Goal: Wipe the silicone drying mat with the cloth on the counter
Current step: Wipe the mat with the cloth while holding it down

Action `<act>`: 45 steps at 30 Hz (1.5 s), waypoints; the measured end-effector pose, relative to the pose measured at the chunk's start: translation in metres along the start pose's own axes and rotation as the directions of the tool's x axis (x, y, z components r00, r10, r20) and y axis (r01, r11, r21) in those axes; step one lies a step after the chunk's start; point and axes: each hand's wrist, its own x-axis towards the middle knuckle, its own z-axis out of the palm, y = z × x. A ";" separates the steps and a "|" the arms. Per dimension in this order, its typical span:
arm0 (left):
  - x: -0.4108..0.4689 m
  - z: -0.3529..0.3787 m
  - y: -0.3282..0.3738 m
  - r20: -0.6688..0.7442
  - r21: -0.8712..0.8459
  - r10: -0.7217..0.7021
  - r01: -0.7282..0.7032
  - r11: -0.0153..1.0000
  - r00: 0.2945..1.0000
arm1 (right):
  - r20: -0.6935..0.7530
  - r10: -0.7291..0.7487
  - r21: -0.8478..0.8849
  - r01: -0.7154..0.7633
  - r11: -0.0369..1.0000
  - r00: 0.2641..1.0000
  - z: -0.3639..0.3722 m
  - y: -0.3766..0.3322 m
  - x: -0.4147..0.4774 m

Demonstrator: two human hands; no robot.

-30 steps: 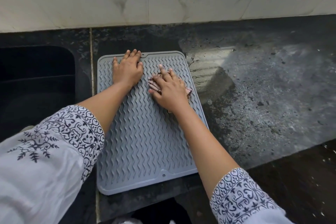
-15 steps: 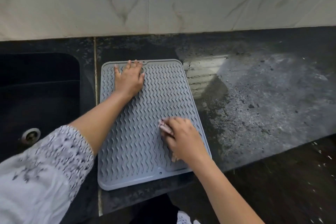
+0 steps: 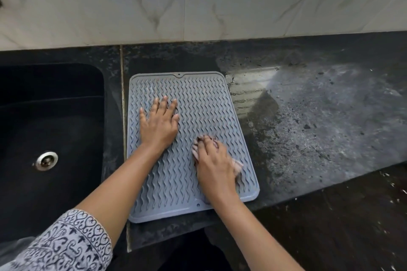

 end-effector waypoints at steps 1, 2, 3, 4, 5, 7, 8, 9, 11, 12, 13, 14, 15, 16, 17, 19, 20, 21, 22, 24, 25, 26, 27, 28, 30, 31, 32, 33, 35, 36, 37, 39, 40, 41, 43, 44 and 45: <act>0.000 0.000 -0.001 -0.008 0.003 -0.001 0.001 1.000 1.000 | 0.013 -0.013 0.018 0.012 1.000 1.000 -0.004 0.002 -0.016; 0.000 0.001 -0.001 -0.013 0.006 -0.002 0.002 1.000 1.000 | 0.023 -0.015 0.060 0.013 0.998 1.000 -0.010 0.005 -0.025; 0.000 0.001 -0.001 -0.014 0.006 -0.002 0.002 1.000 1.000 | 0.030 -0.005 0.132 0.001 0.991 1.000 -0.016 0.007 -0.025; 0.000 0.002 -0.002 -0.014 0.001 -0.002 0.002 1.000 1.000 | 0.018 0.027 0.213 -0.030 0.977 0.999 -0.021 0.007 -0.018; 0.001 0.002 -0.001 -0.013 -0.003 -0.001 0.001 1.000 1.000 | -0.019 0.063 0.283 -0.055 0.957 0.998 -0.027 0.005 -0.006; 0.001 0.003 -0.001 -0.015 -0.002 -0.002 0.002 1.000 1.000 | -0.083 0.108 0.293 -0.080 0.953 0.991 -0.025 -0.004 0.029; 0.001 0.003 -0.001 -0.017 0.001 -0.003 0.003 1.000 1.000 | -0.082 0.108 0.259 -0.084 0.962 0.991 -0.019 -0.010 0.049; 0.001 0.002 -0.001 -0.019 0.003 -0.004 0.004 1.000 1.000 | -0.044 0.107 0.199 -0.096 0.975 0.993 -0.011 -0.015 0.065; 0.001 0.003 -0.001 -0.027 0.004 -0.003 0.004 1.000 1.000 | 0.047 0.116 0.070 -0.119 0.990 0.992 0.003 -0.020 0.082; 0.001 0.002 -0.001 -0.029 0.003 -0.001 0.001 1.000 1.000 | 0.071 0.118 0.029 -0.120 0.992 0.990 0.007 -0.018 0.082; 0.001 0.002 -0.001 -0.028 0.000 -0.001 0.001 1.000 1.000 | 0.085 0.107 0.006 -0.108 0.994 0.991 0.008 -0.015 0.077; 0.000 0.003 -0.001 -0.027 -0.004 -0.003 0.002 1.000 1.000 | 0.089 0.086 -0.005 -0.086 0.996 0.992 0.007 -0.013 0.066; 0.000 0.002 -0.001 -0.027 -0.007 -0.004 0.003 1.000 1.000 | 0.088 0.068 0.002 -0.068 0.998 0.994 0.005 -0.009 0.051; 0.000 0.002 -0.001 -0.023 -0.011 -0.002 0.002 1.000 1.000 | 0.086 0.060 0.016 -0.061 0.998 0.995 0.005 -0.007 0.031; -0.001 0.002 -0.001 -0.019 -0.016 -0.003 0.003 1.000 1.000 | 0.084 0.054 0.022 -0.056 0.998 0.995 0.004 -0.005 0.008; -0.001 0.001 -0.001 -0.018 -0.019 -0.005 0.005 1.000 1.000 | 0.079 0.043 0.003 -0.044 0.999 0.996 0.001 -0.003 -0.035; 0.000 0.001 -0.001 -0.020 -0.019 -0.005 0.004 1.000 1.000 | 0.062 0.028 -0.017 -0.027 1.000 0.998 0.003 0.000 -0.048; -0.001 0.000 -0.001 -0.020 -0.019 -0.004 0.003 1.000 1.000 | 0.037 0.014 -0.027 -0.013 1.000 0.999 0.004 0.003 -0.055; -0.001 0.000 -0.001 -0.018 -0.018 -0.006 0.006 1.000 1.000 | 0.019 0.005 -0.025 -0.004 1.000 1.000 0.005 0.005 -0.055; -0.002 0.000 0.000 -0.011 -0.012 -0.019 0.019 1.000 1.000 | -0.002 -0.010 -0.004 0.010 1.000 1.000 0.001 0.008 -0.046; -0.003 0.000 0.001 -0.011 -0.009 -0.029 0.029 1.000 1.000 | -0.011 -0.016 0.008 0.016 1.000 1.000 0.000 0.009 -0.040; -0.002 0.000 0.001 -0.015 -0.006 -0.041 0.041 0.999 0.999 | -0.010 -0.025 0.022 0.025 0.999 1.000 0.001 0.010 -0.034; -0.002 -0.001 0.002 -0.019 -0.004 -0.048 0.048 0.999 0.999 | -0.003 -0.025 0.024 0.025 0.999 1.000 0.002 0.012 -0.028; -0.002 -0.001 0.003 -0.020 -0.003 -0.051 0.051 0.999 0.999 | 0.009 -0.023 0.021 0.023 1.000 1.000 0.002 0.015 -0.026; -0.002 -0.002 0.003 -0.017 -0.004 -0.053 0.053 0.999 0.998 | 0.037 -0.026 0.016 0.026 1.000 0.999 0.001 0.016 -0.028; -0.002 -0.002 0.003 -0.013 -0.006 -0.055 0.055 0.998 0.998 | 0.063 -0.037 0.007 0.037 0.999 0.997 0.001 0.016 -0.034; -0.003 -0.002 0.003 -0.010 -0.006 -0.057 0.057 0.998 0.998 | 0.101 -0.049 -0.011 0.050 0.999 0.994 0.003 0.016 -0.045; -0.003 -0.002 0.003 -0.009 -0.006 -0.056 0.056 0.998 0.998 | 0.142 -0.061 -0.026 0.065 0.998 0.988 0.002 0.015 -0.057; -0.002 -0.002 0.003 -0.004 -0.006 -0.054 0.053 0.999 0.999 | 0.175 -0.091 0.018 0.089 0.996 0.980 -0.004 0.017 -0.082; -0.002 -0.003 0.003 -0.003 -0.006 -0.053 0.053 0.999 0.999 | 0.185 -0.090 0.106 0.071 0.992 0.979 -0.012 0.020 -0.087; -0.002 -0.003 0.003 -0.004 -0.005 -0.050 0.050 0.999 0.999 | 0.174 -0.067 0.217 0.028 0.976 0.982 -0.023 0.024 -0.084; -0.002 -0.003 0.003 -0.005 -0.005 -0.044 0.044 0.999 0.999 | 0.126 0.015 0.402 -0.064 0.913 0.992 -0.043 0.025 -0.060; -0.002 -0.002 0.003 -0.005 -0.007 -0.044 0.044 0.999 0.999 | 0.062 0.049 0.424 -0.070 0.903 0.997 -0.047 0.022 -0.040; -0.001 -0.001 0.002 -0.007 -0.007 -0.046 0.046 0.999 0.999 | -0.028 0.067 0.414 -0.049 0.909 0.997 -0.046 0.018 -0.018; -0.001 -0.001 0.002 -0.012 -0.001 -0.054 0.054 0.999 0.998 | -0.097 0.061 0.304 -0.029 0.952 0.993 -0.029 0.005 0.026; -0.001 0.000 0.002 -0.014 0.002 -0.055 0.055 0.998 0.998 | -0.044 0.067 0.230 -0.055 0.972 0.997 -0.016 0.000 0.042; -0.001 0.000 0.003 -0.017 0.005 -0.055 0.055 0.998 0.998 | 0.012 0.084 0.153 -0.085 0.985 0.996 -0.005 -0.004 0.052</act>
